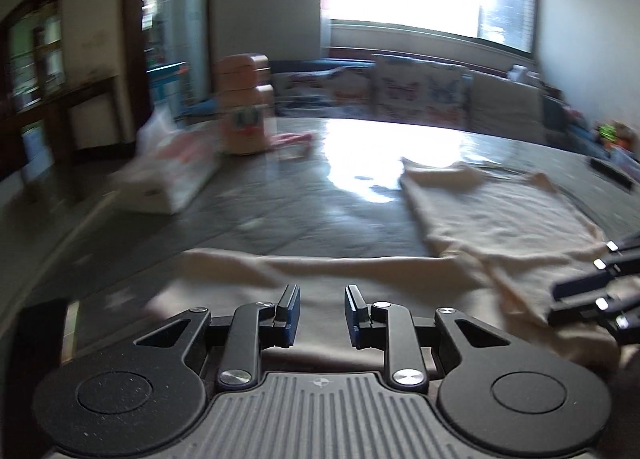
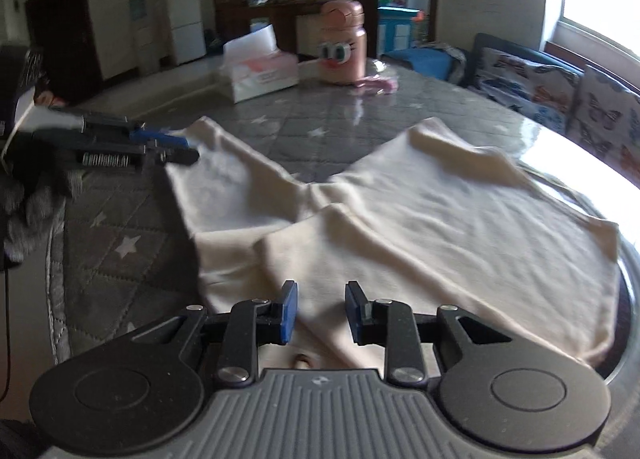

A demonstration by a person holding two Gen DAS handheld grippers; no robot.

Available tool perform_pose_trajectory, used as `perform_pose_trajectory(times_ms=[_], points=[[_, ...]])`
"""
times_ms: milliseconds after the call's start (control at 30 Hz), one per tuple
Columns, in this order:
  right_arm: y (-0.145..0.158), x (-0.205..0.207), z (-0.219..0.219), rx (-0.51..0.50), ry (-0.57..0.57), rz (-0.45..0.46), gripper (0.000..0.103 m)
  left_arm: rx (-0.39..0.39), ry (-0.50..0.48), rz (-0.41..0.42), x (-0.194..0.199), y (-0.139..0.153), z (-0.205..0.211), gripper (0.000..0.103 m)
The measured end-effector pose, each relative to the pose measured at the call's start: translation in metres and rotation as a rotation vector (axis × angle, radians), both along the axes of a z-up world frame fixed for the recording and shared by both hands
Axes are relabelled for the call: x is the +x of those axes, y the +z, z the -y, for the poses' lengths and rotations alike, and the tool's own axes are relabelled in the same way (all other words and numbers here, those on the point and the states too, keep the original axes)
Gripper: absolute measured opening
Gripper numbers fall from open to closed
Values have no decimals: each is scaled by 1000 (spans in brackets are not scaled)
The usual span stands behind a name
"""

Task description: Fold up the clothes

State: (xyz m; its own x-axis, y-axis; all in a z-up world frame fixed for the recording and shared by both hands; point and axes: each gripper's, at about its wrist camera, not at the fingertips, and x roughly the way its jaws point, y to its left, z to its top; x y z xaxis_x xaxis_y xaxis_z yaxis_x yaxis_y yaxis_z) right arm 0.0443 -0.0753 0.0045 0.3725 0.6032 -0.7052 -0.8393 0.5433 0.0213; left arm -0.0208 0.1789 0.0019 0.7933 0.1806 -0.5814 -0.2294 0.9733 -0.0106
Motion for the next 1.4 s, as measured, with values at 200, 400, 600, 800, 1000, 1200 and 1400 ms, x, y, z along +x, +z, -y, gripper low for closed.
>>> perform_pose_trajectory(times_ms=[200,400,600,800,1000,1200,1400], points=[[7,-5,-12,8,13,46,26,-19,174,5,-18,1,-38,29],[-2,1,-23,-13,15,32,25,-43,259,-10,-20,-5,-55,31],[5,1,-16,3,1,33,25,-73,273,-21,-13,-10,-59,31],[8,0,-10,18,-12,32,25,-122,298,-27,-5,-13,-64,30],[12,-4,1,38,-28,33,26,-129,322,-6,-3,-11,-68,6],[15,-6,19,62,-69,29,25,-86,247,105,1,31,-45,4],[18,-3,46,99,-135,19,26,-44,46,220,16,80,20,4]])
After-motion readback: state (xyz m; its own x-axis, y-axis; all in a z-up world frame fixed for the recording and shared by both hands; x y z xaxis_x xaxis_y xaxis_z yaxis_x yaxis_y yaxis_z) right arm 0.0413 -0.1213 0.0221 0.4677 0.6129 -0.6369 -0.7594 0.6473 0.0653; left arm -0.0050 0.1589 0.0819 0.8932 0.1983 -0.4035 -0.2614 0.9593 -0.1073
